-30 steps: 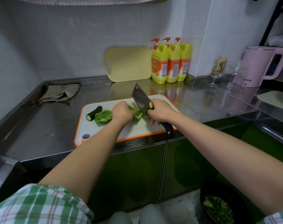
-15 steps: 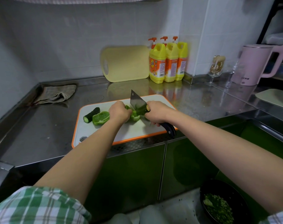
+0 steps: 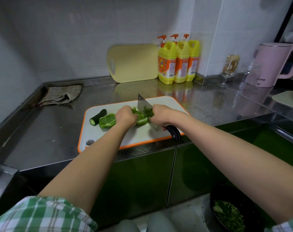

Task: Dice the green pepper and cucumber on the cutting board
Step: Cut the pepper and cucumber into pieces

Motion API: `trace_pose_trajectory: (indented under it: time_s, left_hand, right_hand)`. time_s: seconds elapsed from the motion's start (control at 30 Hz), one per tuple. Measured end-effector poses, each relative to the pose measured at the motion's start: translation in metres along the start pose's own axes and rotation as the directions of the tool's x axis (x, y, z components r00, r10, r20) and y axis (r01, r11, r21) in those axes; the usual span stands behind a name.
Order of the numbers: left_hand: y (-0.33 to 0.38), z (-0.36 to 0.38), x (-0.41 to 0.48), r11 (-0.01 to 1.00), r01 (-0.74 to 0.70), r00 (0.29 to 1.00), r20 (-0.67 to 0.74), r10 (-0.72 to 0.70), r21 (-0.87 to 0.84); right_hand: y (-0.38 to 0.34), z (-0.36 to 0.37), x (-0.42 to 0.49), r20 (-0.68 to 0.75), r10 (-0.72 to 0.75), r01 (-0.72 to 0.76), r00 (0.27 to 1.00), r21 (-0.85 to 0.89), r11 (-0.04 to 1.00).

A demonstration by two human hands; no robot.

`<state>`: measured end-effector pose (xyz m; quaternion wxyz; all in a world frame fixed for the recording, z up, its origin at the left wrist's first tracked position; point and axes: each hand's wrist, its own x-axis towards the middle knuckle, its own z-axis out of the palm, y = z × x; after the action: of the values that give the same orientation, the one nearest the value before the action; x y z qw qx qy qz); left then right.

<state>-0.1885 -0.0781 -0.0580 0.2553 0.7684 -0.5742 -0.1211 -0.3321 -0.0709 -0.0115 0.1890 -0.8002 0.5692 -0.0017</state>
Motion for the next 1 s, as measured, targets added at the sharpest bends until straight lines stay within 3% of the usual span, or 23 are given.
trace_pose_trajectory:
  time_s: [0.3, 0.43, 0.53, 0.67, 0.87, 1.0]
  left_hand:
    - [-0.014, -0.005, -0.008, 0.991, -0.083, 0.994, -0.073, 0.075, -0.103]
    - [-0.017, -0.016, -0.006, 0.961, 0.012, 0.992, -0.12, -0.047, -0.275]
    - [-0.023, -0.025, 0.0, 0.894, 0.125, 0.982, -0.074, -0.173, -0.43]
    - [-0.033, -0.033, 0.004, 0.857, 0.193, 0.969, -0.044, -0.243, -0.477]
    - [-0.037, -0.029, -0.001, 0.927, 0.189, 0.971, -0.077, -0.225, -0.324]
    - [-0.041, -0.03, 0.0, 0.983, 0.16, 0.974, -0.145, -0.171, -0.088]
  right_hand:
    - [-0.009, 0.009, 0.015, -0.085, 0.013, -0.016, 0.996, -0.034, 0.999]
    - [0.001, 0.008, 0.016, -0.113, 0.005, 0.004, 0.994, 0.084, 0.996]
    - [0.014, 0.005, 0.016, -0.233, -0.012, 0.074, 0.972, 0.257, 0.964]
    - [0.028, -0.008, 0.015, -0.336, 0.055, 0.065, 0.94, 0.335, 0.94]
    - [0.034, -0.01, 0.007, -0.253, 0.105, -0.044, 0.962, 0.238, 0.97]
    - [0.03, -0.01, 0.002, -0.23, 0.172, -0.152, 0.958, 0.101, 0.983]
